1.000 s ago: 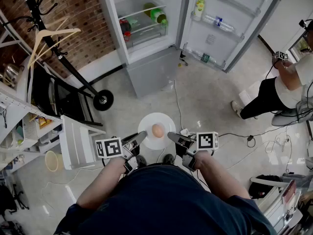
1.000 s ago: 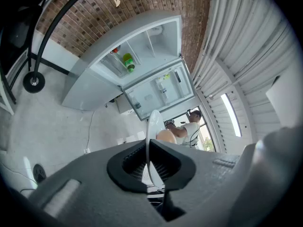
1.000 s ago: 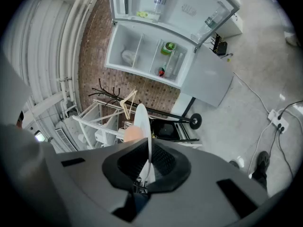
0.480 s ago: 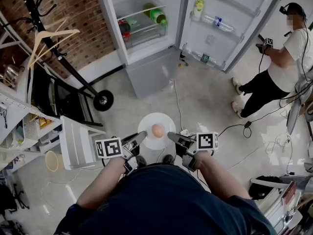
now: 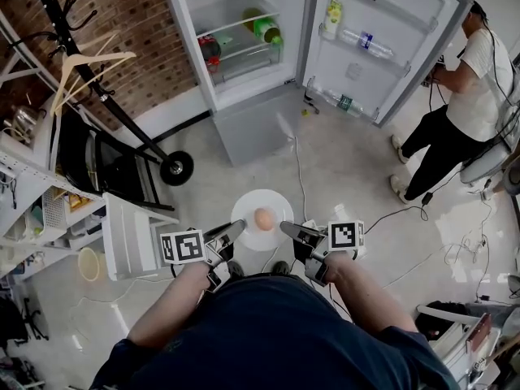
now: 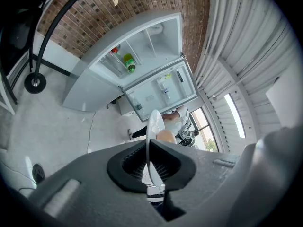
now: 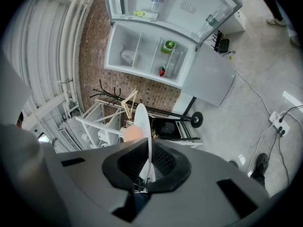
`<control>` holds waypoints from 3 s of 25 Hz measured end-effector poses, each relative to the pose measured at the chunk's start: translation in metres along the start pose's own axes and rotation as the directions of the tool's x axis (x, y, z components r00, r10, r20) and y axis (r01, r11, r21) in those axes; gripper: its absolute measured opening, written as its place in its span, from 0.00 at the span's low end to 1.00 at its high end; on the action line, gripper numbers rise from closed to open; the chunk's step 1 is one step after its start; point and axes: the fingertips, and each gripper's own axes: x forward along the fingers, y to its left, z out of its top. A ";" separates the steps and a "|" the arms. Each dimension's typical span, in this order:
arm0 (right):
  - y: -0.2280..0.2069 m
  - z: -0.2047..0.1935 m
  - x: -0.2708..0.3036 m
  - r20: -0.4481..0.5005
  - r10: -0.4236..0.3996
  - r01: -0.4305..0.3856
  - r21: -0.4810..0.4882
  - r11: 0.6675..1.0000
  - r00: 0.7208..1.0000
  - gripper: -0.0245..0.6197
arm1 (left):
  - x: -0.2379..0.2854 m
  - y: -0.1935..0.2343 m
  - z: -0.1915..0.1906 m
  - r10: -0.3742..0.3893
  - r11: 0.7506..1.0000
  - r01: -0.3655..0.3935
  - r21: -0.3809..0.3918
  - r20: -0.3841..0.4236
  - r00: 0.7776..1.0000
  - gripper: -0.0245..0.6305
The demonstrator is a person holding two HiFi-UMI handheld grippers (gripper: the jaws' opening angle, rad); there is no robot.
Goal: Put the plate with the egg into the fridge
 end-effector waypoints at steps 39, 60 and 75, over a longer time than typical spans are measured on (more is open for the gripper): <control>-0.029 0.251 0.145 0.095 -0.059 0.059 0.005 0.998 0.994 0.07 | 0.113 0.087 0.265 -0.065 0.997 0.067 0.024 -0.077 0.995 0.06; -0.058 0.443 0.199 -0.161 0.046 -0.049 -0.018 0.999 0.986 0.06 | 0.210 0.108 0.407 0.085 0.995 -0.073 -0.070 0.182 0.980 0.06; -0.065 0.486 0.226 -0.232 0.067 -0.064 0.020 0.998 0.970 0.06 | 0.224 0.119 0.450 0.150 0.987 -0.125 -0.099 0.311 0.939 0.06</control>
